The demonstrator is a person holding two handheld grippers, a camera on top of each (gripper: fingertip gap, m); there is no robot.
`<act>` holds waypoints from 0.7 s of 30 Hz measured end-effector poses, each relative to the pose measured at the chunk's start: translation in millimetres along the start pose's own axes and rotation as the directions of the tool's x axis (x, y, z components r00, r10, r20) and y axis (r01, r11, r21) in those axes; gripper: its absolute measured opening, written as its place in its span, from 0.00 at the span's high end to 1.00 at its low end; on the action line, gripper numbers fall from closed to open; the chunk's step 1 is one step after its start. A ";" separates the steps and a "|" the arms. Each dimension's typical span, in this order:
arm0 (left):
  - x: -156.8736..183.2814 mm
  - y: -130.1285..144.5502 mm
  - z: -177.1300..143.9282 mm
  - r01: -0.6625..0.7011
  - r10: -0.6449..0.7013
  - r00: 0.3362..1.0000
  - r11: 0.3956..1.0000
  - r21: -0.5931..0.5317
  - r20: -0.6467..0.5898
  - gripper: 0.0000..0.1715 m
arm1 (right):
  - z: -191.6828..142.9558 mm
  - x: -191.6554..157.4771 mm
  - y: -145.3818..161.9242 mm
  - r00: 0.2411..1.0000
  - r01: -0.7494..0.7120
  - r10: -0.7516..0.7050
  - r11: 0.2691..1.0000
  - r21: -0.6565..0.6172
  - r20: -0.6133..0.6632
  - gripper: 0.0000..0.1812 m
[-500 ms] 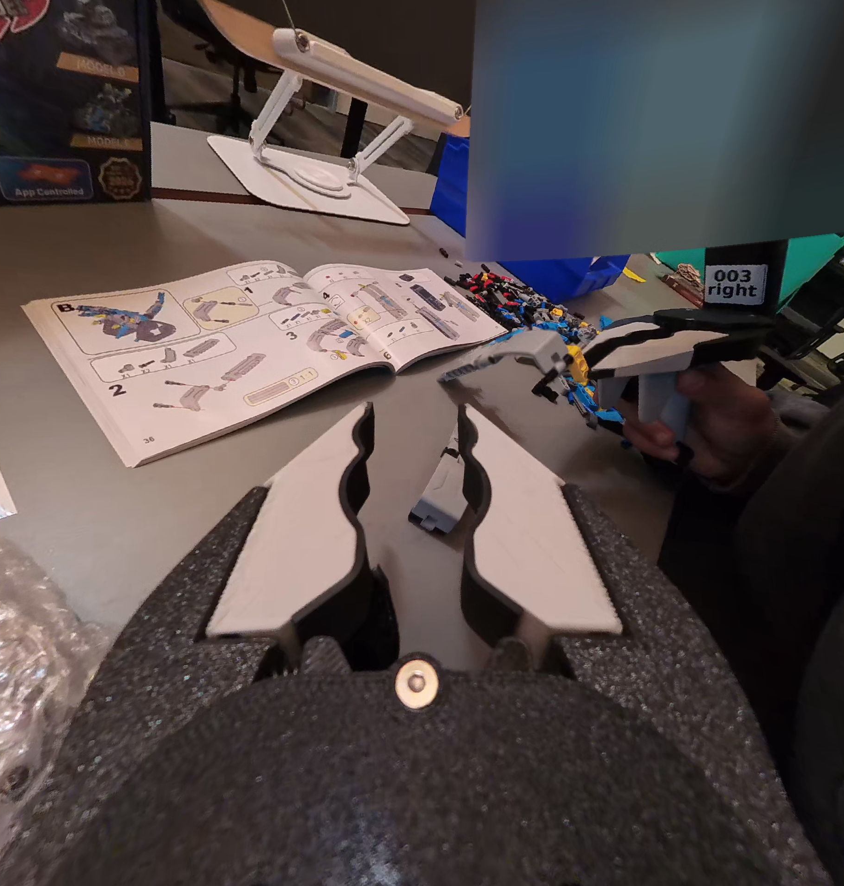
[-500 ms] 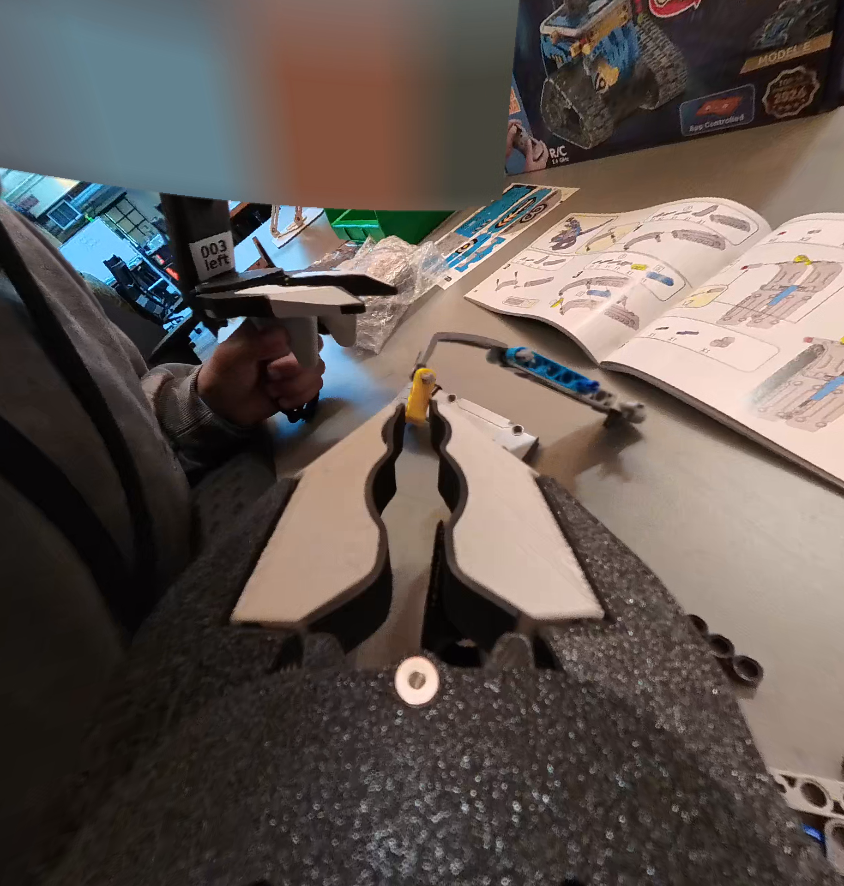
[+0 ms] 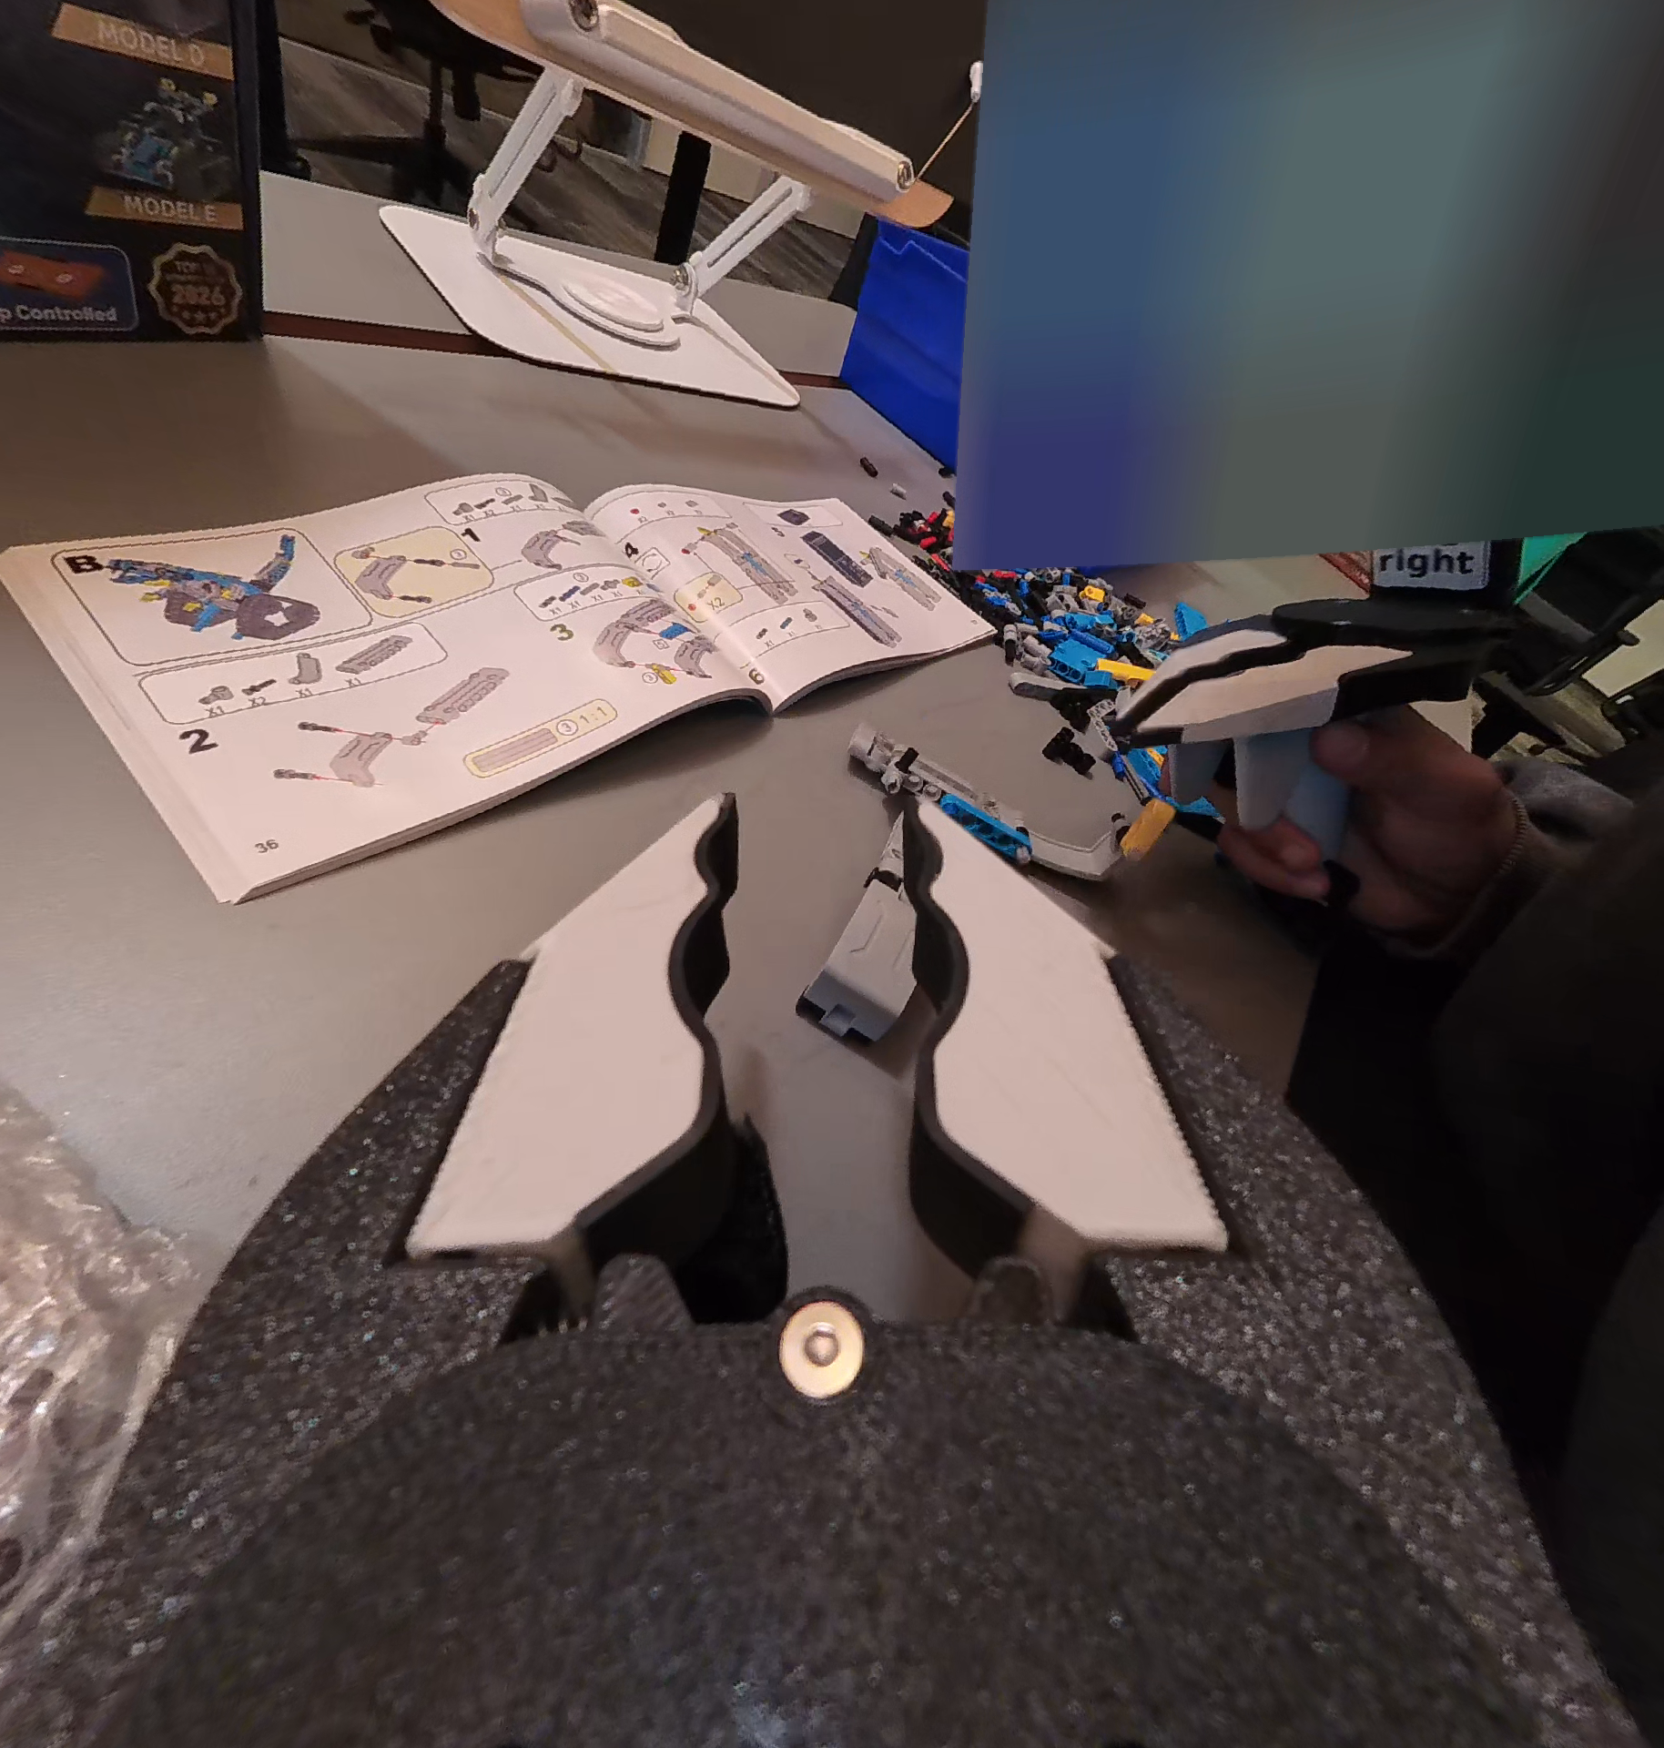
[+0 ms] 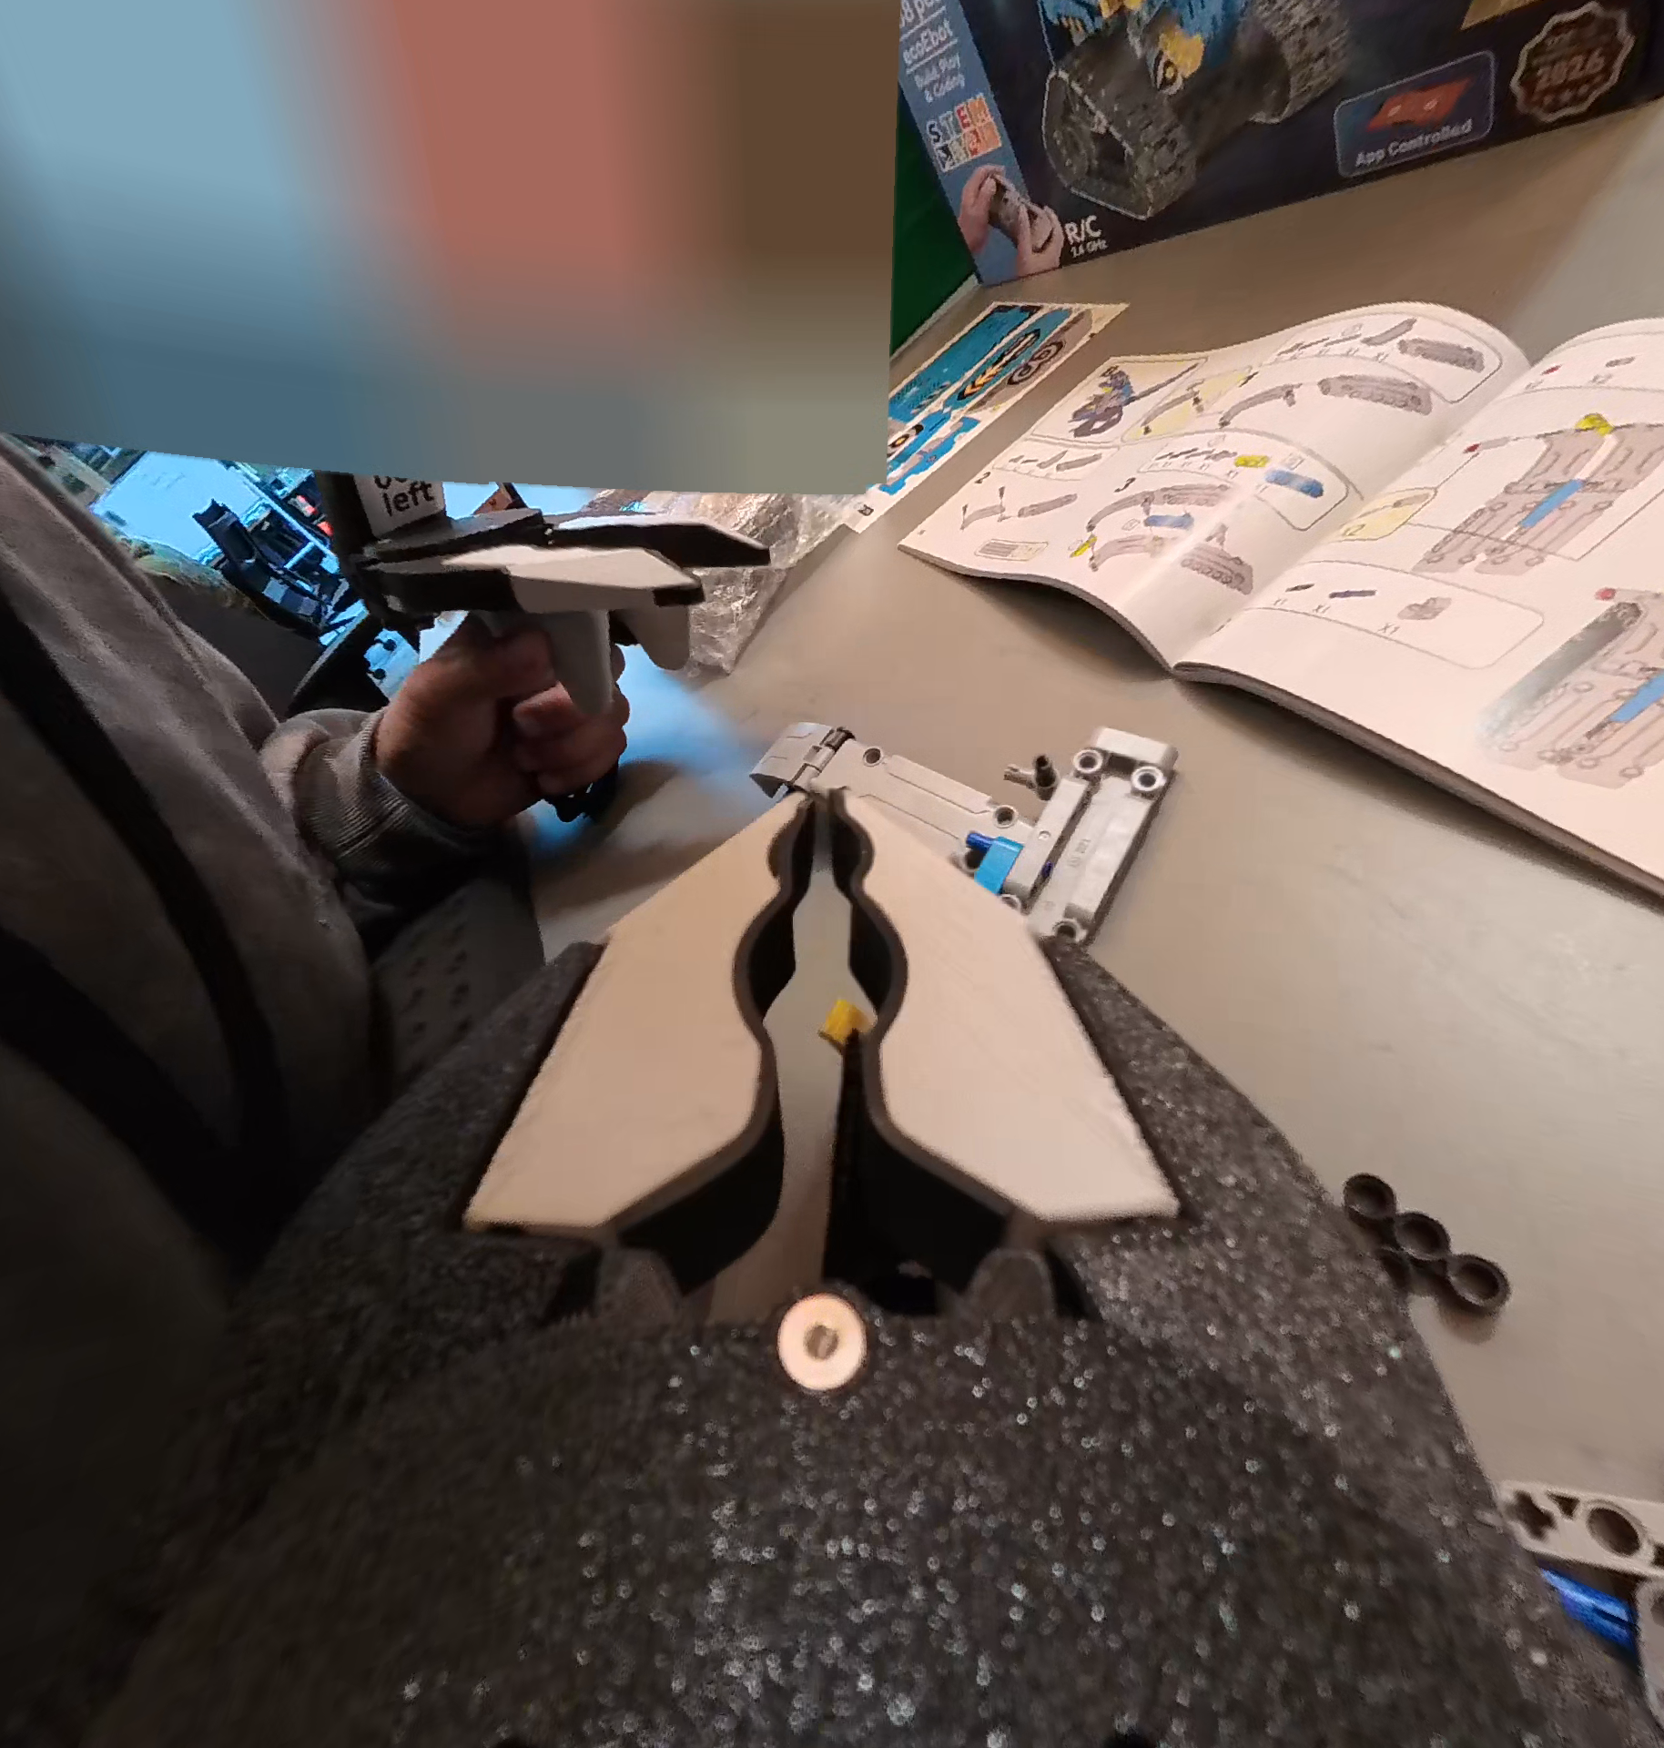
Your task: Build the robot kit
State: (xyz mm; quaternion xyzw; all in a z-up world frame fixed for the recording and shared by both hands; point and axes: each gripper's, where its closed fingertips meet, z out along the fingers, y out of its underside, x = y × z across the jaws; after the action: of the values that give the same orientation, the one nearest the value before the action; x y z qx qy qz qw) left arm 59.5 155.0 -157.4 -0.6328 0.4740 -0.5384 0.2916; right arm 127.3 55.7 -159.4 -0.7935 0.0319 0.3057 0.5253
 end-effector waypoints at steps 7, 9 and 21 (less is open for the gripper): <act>6.0 0.9 -1.7 -0.070 0.070 0.997 0.998 -0.006 0.017 0.80 | -10.3 30.4 10.6 0.962 0.099 -0.127 0.988 -0.122 -0.241 0.74; 8.3 1.8 -2.9 -0.111 0.111 0.993 0.994 -0.011 0.032 0.81 | -14.6 39.5 28.2 0.935 0.119 -0.192 0.962 -0.246 -0.298 0.69; 23.1 1.1 -8.5 -0.212 0.211 0.976 0.977 0.001 0.054 0.82 | 3.8 39.4 36.7 0.899 -0.020 -0.137 0.936 -0.353 -0.416 0.69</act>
State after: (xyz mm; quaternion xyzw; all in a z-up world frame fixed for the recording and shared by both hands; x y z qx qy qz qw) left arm 50.4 134.7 -146.9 -0.5921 0.5288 -0.4886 0.3619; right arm 143.8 53.3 -210.7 -0.9223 0.0694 0.1056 0.3652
